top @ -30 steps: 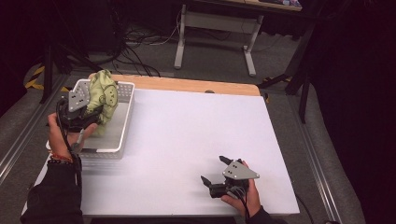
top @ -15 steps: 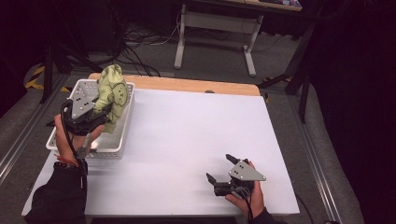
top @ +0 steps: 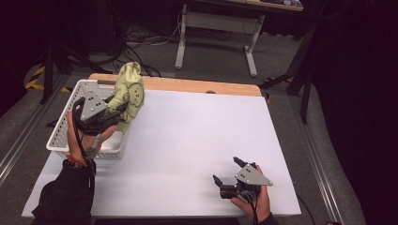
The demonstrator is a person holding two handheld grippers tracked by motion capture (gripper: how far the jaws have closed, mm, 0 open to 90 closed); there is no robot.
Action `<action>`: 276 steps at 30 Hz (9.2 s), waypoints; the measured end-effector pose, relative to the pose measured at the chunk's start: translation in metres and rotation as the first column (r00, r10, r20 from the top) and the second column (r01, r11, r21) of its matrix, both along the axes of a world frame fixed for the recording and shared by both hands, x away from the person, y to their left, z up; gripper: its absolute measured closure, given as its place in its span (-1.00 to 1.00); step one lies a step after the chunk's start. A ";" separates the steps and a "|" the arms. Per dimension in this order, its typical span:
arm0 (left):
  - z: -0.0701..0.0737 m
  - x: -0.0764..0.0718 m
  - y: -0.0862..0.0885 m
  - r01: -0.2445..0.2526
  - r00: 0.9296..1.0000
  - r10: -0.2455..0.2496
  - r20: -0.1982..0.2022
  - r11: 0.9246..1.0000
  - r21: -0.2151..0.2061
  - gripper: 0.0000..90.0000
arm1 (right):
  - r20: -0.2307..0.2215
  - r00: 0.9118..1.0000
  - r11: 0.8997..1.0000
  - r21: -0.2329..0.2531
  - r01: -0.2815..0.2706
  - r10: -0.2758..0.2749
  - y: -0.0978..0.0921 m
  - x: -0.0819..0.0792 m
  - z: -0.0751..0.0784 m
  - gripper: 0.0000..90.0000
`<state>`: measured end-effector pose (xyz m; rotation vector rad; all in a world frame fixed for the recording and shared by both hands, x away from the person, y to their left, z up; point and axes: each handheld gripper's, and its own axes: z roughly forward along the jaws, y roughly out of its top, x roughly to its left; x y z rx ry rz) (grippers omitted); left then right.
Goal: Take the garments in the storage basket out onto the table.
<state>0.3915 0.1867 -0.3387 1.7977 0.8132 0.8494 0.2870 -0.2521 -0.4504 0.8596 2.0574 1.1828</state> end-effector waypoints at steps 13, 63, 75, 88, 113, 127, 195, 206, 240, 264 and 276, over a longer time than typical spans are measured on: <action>0.006 -0.005 -0.025 0.073 0.996 -0.072 0.053 0.997 -0.015 0.32 | 0.005 1.000 1.000 -0.009 0.027 -0.027 -0.006 -0.006 -0.001 -0.83; -0.015 -0.026 -0.117 0.339 0.939 -0.344 0.004 0.928 0.155 0.30 | -0.002 1.000 0.999 -0.033 0.013 -0.013 -0.004 -0.008 -0.003 -0.82; -0.033 -0.022 -0.136 0.375 0.927 -0.371 -0.056 0.905 0.200 0.29 | -0.008 1.000 0.999 -0.034 0.006 -0.006 -0.003 -0.007 -0.003 -0.82; -0.066 -0.019 -0.164 0.415 0.909 -0.386 -0.155 0.867 0.277 0.28 | -0.010 1.000 0.999 -0.040 -0.001 0.001 -0.003 -0.007 -0.003 -0.82; -0.075 -0.020 -0.168 0.443 0.896 -0.413 -0.165 0.866 0.233 -0.26 | -0.006 1.000 0.999 -0.049 -0.011 0.011 -0.001 -0.006 -0.002 -0.81; -0.067 -0.023 -0.160 0.445 0.895 -0.430 -0.117 0.870 0.212 -0.36 | 0.001 1.000 0.999 -0.048 -0.017 0.017 0.000 -0.005 -0.002 -0.81; -0.042 -0.038 -0.118 0.441 0.892 -0.452 0.019 0.878 0.186 -0.76 | 0.008 1.000 0.999 -0.042 -0.024 0.024 0.002 -0.006 -0.001 -0.80; -0.040 -0.045 -0.102 0.421 0.901 -0.433 0.032 0.889 0.180 -0.77 | 0.011 1.000 0.999 -0.042 -0.025 0.025 0.002 -0.006 0.000 -0.80; -0.046 -0.071 -0.058 0.372 0.916 -0.391 0.085 0.911 0.178 -0.77 | 0.017 0.999 0.998 -0.048 -0.028 0.029 0.002 -0.006 0.001 -0.80; -0.063 -0.087 -0.025 0.335 0.934 -0.350 0.068 0.927 0.168 -0.76 | 0.006 0.999 0.998 -0.034 -0.043 0.044 0.003 -0.006 0.000 -0.80; -0.076 -0.096 -0.004 0.307 0.948 -0.316 0.046 0.940 0.150 -0.76 | 0.006 0.999 0.998 -0.034 -0.044 0.045 0.003 -0.006 0.000 -0.80</action>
